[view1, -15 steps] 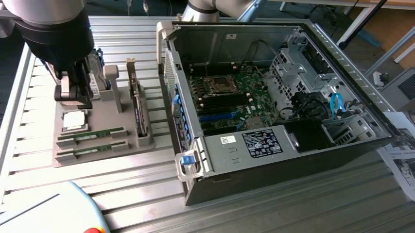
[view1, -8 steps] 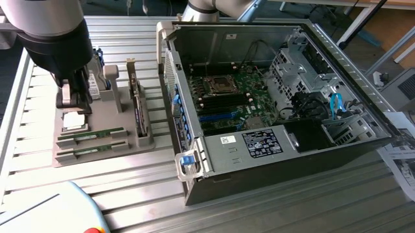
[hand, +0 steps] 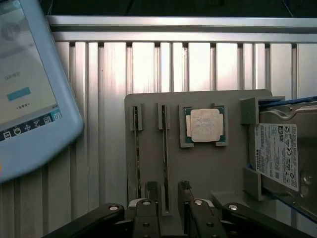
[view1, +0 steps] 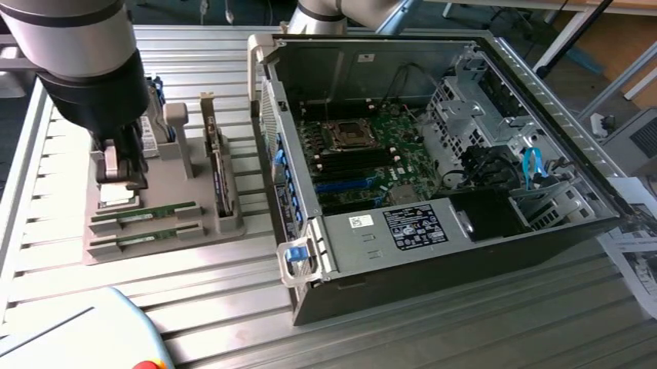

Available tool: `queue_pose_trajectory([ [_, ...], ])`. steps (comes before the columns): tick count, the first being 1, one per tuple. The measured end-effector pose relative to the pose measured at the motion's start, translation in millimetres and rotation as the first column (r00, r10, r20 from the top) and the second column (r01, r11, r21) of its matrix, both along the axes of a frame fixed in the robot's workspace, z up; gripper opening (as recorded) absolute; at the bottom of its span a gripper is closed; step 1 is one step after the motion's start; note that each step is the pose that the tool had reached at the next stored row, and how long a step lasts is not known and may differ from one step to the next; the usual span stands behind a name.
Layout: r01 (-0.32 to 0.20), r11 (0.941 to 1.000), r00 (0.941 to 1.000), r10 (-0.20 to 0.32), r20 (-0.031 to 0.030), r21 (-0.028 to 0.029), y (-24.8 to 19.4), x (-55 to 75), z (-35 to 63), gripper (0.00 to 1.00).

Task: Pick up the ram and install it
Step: 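Pick up the ram and move it above insertion slot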

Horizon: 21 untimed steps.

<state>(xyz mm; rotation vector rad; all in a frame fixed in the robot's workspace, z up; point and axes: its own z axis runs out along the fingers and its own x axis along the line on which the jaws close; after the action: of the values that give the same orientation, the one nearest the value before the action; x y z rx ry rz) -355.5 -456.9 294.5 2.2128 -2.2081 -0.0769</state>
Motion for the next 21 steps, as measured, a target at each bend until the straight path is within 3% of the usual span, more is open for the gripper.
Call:
queue_pose_trajectory([
  [4,-0.016,0.9999,0.9999,0.016,0.0,0.0,-1.9,-1.5,-10.4,0.3],
  [11,-0.036,0.9993,0.9993,0.036,-0.0008,-0.0001,-12.6,-2.8,-25.9,0.3],
  [16,-0.051,0.9987,0.9987,0.051,-0.0023,0.0,-22.8,-3.0,-37.0,0.3],
  [21,-0.066,0.9979,0.9978,0.066,-0.0023,0.0,-26.7,-3.4,-46.4,0.3],
])
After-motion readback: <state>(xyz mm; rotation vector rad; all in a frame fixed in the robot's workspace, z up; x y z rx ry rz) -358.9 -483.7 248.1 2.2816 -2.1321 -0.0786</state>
